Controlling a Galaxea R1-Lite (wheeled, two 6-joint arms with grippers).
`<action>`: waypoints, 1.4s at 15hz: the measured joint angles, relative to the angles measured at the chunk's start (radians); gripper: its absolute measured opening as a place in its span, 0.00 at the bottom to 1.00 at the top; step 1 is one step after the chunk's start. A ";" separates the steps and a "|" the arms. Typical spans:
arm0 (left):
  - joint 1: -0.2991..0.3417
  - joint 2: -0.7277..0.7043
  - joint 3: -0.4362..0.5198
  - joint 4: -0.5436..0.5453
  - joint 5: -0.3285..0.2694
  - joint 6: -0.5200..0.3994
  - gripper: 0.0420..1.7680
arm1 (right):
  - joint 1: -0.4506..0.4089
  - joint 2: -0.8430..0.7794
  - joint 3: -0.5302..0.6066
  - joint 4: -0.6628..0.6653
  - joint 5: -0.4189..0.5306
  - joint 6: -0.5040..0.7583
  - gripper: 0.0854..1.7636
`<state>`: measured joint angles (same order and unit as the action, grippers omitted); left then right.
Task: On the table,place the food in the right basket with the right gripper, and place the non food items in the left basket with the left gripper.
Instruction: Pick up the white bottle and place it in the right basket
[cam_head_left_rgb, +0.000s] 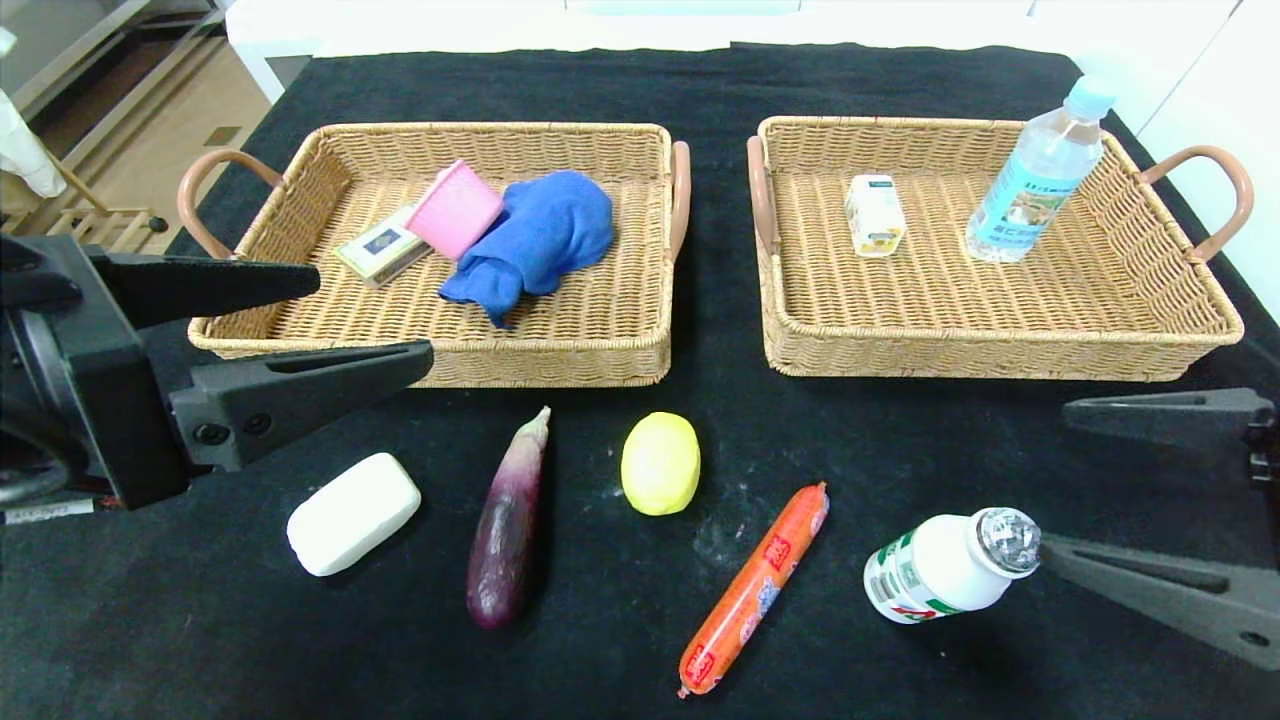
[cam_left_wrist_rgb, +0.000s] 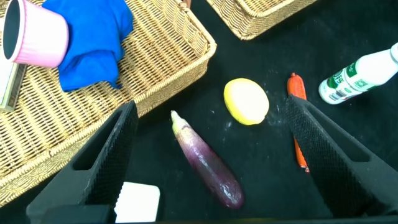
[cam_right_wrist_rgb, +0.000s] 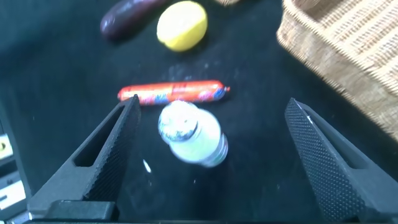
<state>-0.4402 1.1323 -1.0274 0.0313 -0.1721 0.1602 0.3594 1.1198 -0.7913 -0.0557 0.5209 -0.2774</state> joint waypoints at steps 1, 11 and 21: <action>0.000 0.000 0.000 0.000 0.000 0.000 0.97 | 0.000 -0.005 0.014 -0.001 0.000 -0.017 0.96; 0.000 -0.001 0.001 0.000 0.000 0.000 0.97 | 0.043 -0.016 0.134 -0.013 -0.010 -0.071 0.96; 0.000 -0.001 0.001 0.001 0.000 0.000 0.97 | 0.085 0.057 0.257 -0.217 -0.089 -0.070 0.97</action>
<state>-0.4402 1.1309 -1.0262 0.0321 -0.1726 0.1602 0.4440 1.1772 -0.5338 -0.2726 0.4315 -0.3472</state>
